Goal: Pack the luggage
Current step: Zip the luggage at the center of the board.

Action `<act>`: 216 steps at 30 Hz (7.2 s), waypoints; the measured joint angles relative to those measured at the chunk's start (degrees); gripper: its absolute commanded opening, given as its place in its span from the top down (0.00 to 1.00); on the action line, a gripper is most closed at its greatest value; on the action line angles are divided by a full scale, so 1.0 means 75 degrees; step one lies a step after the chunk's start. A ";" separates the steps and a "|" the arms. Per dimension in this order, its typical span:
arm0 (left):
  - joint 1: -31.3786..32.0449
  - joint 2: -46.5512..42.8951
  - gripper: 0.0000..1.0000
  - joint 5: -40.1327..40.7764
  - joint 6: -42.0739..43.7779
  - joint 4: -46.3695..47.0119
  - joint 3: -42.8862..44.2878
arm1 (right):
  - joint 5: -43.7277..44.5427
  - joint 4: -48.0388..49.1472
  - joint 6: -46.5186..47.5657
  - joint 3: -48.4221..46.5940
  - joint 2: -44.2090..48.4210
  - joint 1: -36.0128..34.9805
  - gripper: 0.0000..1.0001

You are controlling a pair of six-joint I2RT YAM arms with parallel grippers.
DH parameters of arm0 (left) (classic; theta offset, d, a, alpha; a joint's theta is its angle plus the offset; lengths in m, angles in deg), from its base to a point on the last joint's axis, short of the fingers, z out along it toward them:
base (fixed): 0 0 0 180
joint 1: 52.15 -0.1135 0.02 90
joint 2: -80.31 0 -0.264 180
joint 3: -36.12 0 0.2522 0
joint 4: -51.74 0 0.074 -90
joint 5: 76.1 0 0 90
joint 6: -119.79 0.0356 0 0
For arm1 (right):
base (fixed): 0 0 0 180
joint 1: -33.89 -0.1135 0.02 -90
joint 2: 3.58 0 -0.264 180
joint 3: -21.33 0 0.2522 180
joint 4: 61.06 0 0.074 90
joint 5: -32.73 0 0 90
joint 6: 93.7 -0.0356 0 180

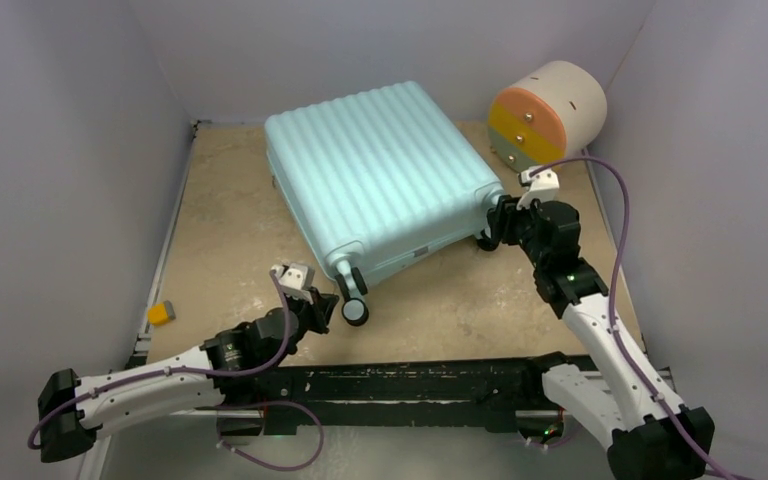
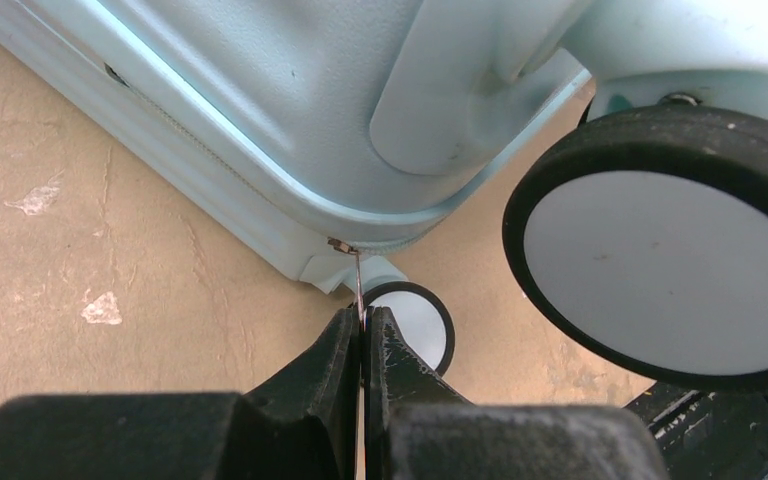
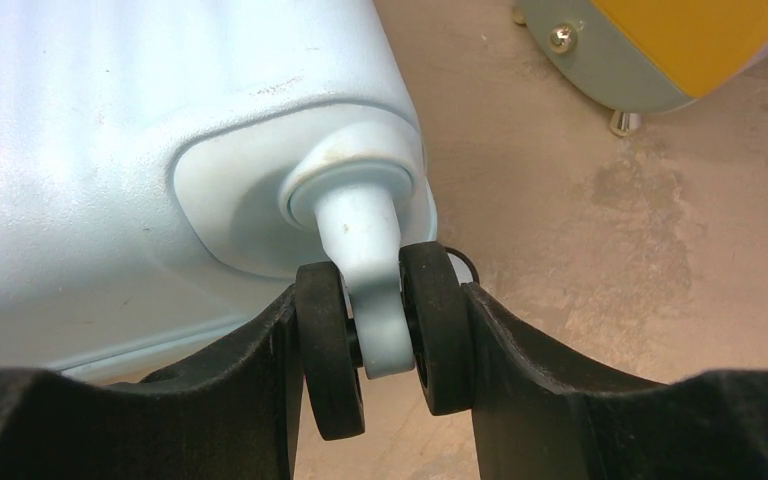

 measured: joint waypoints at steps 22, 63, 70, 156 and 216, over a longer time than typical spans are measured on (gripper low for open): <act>0.0737 -0.0268 1.00 0.0525 -0.0994 -0.0924 0.0309 | 0.0618 0.0402 -0.0294 0.0073 -0.0271 0.0047 1.00; 0.1684 0.1466 1.00 0.0449 -0.1087 -0.2422 0.1769 | -0.0003 0.2206 0.0277 0.0458 -0.1026 0.0265 1.00; 0.1690 0.2358 1.00 0.0201 -0.0280 -0.1064 0.1737 | -0.0006 0.2378 0.0207 0.0583 -0.0947 0.0280 1.00; -0.1988 0.2500 0.00 -0.1215 0.1102 -0.1099 0.5042 | -0.2378 0.1271 -0.5298 0.1521 -0.0175 0.0490 0.28; -0.1990 0.1813 0.02 0.0184 0.0985 -0.1591 0.4465 | 0.0679 1.1724 -0.0941 0.4159 -0.5820 -0.6196 0.51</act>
